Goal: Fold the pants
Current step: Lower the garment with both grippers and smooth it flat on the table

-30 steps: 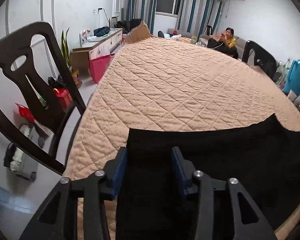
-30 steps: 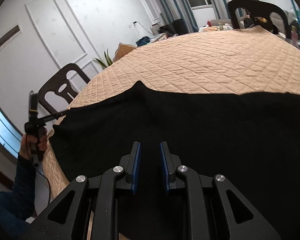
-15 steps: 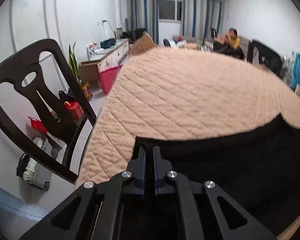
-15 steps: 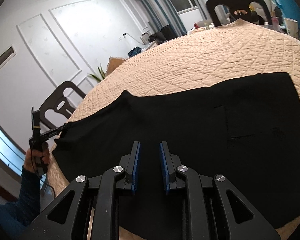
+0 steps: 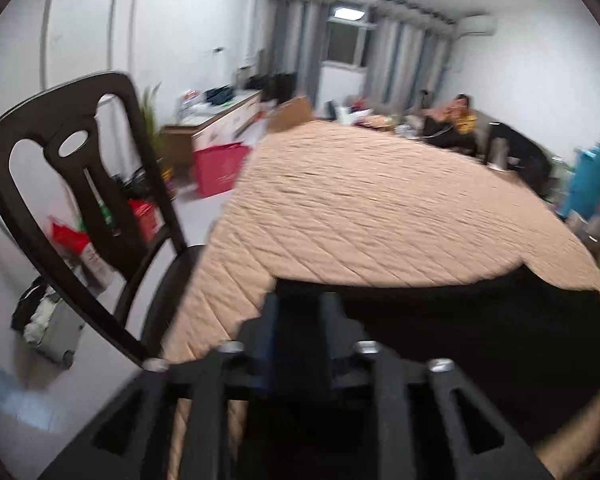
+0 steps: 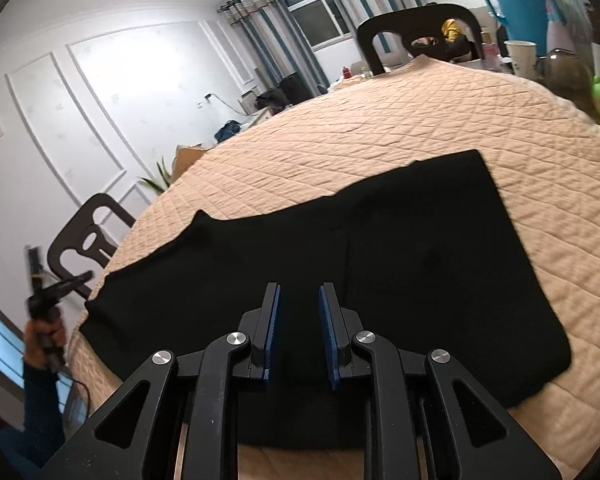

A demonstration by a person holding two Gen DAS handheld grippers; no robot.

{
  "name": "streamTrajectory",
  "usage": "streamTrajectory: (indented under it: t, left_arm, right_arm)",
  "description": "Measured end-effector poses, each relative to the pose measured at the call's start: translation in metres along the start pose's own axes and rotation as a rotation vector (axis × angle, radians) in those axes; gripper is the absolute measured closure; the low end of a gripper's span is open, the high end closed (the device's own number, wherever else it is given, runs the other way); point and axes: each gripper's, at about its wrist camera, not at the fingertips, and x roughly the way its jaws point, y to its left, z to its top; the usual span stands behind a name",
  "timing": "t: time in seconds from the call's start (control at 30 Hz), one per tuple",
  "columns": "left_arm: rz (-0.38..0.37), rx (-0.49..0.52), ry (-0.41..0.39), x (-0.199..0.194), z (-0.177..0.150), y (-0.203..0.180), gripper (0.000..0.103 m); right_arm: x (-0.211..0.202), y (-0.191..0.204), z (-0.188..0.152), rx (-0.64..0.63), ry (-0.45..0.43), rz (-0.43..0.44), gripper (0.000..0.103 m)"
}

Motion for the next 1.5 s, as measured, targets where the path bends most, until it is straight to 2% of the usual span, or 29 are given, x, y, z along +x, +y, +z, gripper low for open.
streamTrajectory:
  t: [0.03, 0.1, 0.17, 0.2, 0.3, 0.43, 0.53, 0.6, 0.67, 0.77, 0.8, 0.83, 0.9, 1.07, 1.3, 1.43, 1.5]
  left_arm:
    - [-0.018, 0.015, 0.006, -0.004, -0.009, -0.005, 0.062]
    - [-0.051, 0.052, 0.069, 0.0, -0.028, -0.015, 0.062]
    - [-0.032, 0.076, 0.127, 0.008, -0.046, -0.02, 0.062]
    - [-0.011, 0.104, 0.074, 0.003, -0.052, -0.023, 0.062]
    - [0.006, 0.078, 0.079, -0.012, -0.062, -0.02, 0.062]
    - [0.024, 0.098, 0.128, -0.012, -0.055, -0.021, 0.062]
    - [-0.067, 0.08, 0.101, -0.018, -0.048, -0.027, 0.062]
    - [-0.091, 0.1, 0.063, -0.019, -0.044, -0.038, 0.062]
    - [-0.123, 0.099, 0.074, -0.007, -0.038, -0.045, 0.062]
    - [-0.092, 0.105, 0.141, 0.021, -0.04, -0.051, 0.062]
    - [-0.079, 0.119, 0.116, 0.018, -0.042, -0.051, 0.062]
    - [-0.08, 0.115, 0.124, 0.015, -0.044, -0.048, 0.062]
    - [-0.09, 0.087, 0.117, 0.007, -0.049, -0.037, 0.062]
    - [-0.127, -0.02, 0.084, -0.003, -0.054, -0.008, 0.062]
    - [-0.015, -0.122, 0.039, -0.006, -0.057, 0.007, 0.062]
    - [0.035, -0.169, 0.01, -0.01, -0.056, 0.018, 0.059]
    - [0.058, -0.172, 0.006, -0.009, -0.057, 0.022, 0.052]
  right_arm:
    - [-0.001, 0.0, -0.004, -0.014, 0.003, -0.012, 0.083]
    - [-0.001, -0.001, -0.009, -0.035, 0.014, -0.023, 0.083]
    - [-0.004, -0.002, -0.014, -0.061, 0.008, -0.042, 0.083]
    - [-0.007, -0.002, -0.016, -0.074, 0.009, -0.059, 0.083]
    - [-0.017, -0.008, -0.022, -0.088, 0.013, -0.127, 0.083]
    - [-0.03, -0.018, -0.026, -0.054, -0.005, -0.133, 0.083]
    - [-0.032, -0.009, -0.021, -0.081, -0.017, -0.173, 0.083]
    - [-0.028, -0.001, -0.016, -0.115, -0.022, -0.18, 0.083]
    - [-0.024, 0.005, -0.012, -0.131, -0.029, -0.165, 0.083]
    - [-0.015, 0.003, -0.008, -0.124, -0.029, -0.151, 0.083]
    - [-0.011, -0.004, -0.008, -0.104, -0.008, -0.173, 0.083]
    - [-0.01, -0.011, -0.009, -0.085, 0.009, -0.202, 0.083]
    - [-0.02, -0.026, -0.014, -0.053, -0.023, -0.163, 0.084]
    - [-0.045, -0.038, -0.025, -0.017, -0.087, -0.163, 0.084]
    - [-0.048, -0.027, -0.018, -0.026, -0.113, -0.245, 0.083]
    - [-0.038, -0.007, -0.018, -0.063, -0.105, -0.202, 0.082]
    - [-0.032, 0.002, -0.017, -0.083, -0.103, -0.177, 0.082]
